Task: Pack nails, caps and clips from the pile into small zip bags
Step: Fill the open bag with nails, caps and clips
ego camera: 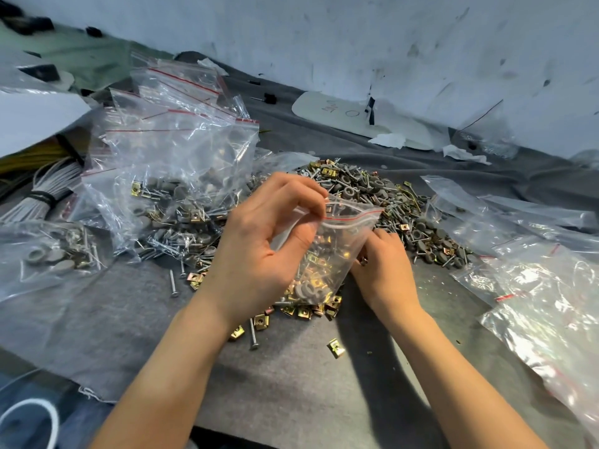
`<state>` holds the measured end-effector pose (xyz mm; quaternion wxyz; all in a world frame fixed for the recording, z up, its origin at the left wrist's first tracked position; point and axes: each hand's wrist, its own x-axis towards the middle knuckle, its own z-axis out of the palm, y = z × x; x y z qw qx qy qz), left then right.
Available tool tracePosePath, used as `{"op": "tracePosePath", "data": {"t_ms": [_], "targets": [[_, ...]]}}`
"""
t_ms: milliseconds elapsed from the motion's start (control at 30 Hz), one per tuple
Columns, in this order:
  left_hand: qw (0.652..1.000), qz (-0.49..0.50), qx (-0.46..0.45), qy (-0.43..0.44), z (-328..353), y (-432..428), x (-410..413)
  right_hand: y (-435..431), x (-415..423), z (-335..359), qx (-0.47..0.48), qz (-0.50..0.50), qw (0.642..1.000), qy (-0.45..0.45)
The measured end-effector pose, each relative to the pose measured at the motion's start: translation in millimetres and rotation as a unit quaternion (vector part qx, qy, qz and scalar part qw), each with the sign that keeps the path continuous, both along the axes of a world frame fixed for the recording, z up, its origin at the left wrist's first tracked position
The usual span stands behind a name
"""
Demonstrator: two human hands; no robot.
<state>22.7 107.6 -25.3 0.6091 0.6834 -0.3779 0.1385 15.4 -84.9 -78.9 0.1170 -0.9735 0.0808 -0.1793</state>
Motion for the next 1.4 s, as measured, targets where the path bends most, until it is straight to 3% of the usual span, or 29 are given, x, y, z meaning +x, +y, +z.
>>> {"op": "tracePosePath", "data": {"t_ms": [133,233,300,400,500,633,733,933,1100,1400], "targets": [[1.0,-0.003,-0.003,0.004,1,0,0,-3,-6,27,0.173,0.018,0.976,-0.132],[1.0,-0.01,-0.007,0.004,3,-1,-2,-4,-21,62,0.339,0.049,0.899,-0.273],[1.0,-0.018,-0.005,-0.004,4,-2,-4,2,-34,79,0.38,0.13,0.862,-0.309],[0.999,-0.03,0.006,-0.016,4,-3,-5,16,-45,86,0.273,0.209,0.891,-0.297],[0.999,-0.039,0.015,-0.016,4,-4,-6,18,-44,84,0.183,0.206,0.922,-0.274],[0.999,-0.038,-0.014,-0.014,4,-6,-8,5,-49,83,0.258,0.236,0.912,-0.213],[0.998,-0.038,-0.044,-0.008,4,-8,-8,0,-52,84,0.346,0.266,0.885,-0.163],[0.999,-0.022,-0.023,0.04,3,-11,-8,-9,-54,87,0.474,0.228,0.835,-0.163],[0.998,0.03,-0.017,0.06,-1,-12,-4,-23,-57,87,0.458,0.206,0.852,-0.15],[0.994,0.02,-0.005,0.11,-5,-12,-1,-29,-54,83,0.416,0.201,0.877,-0.134]]}}
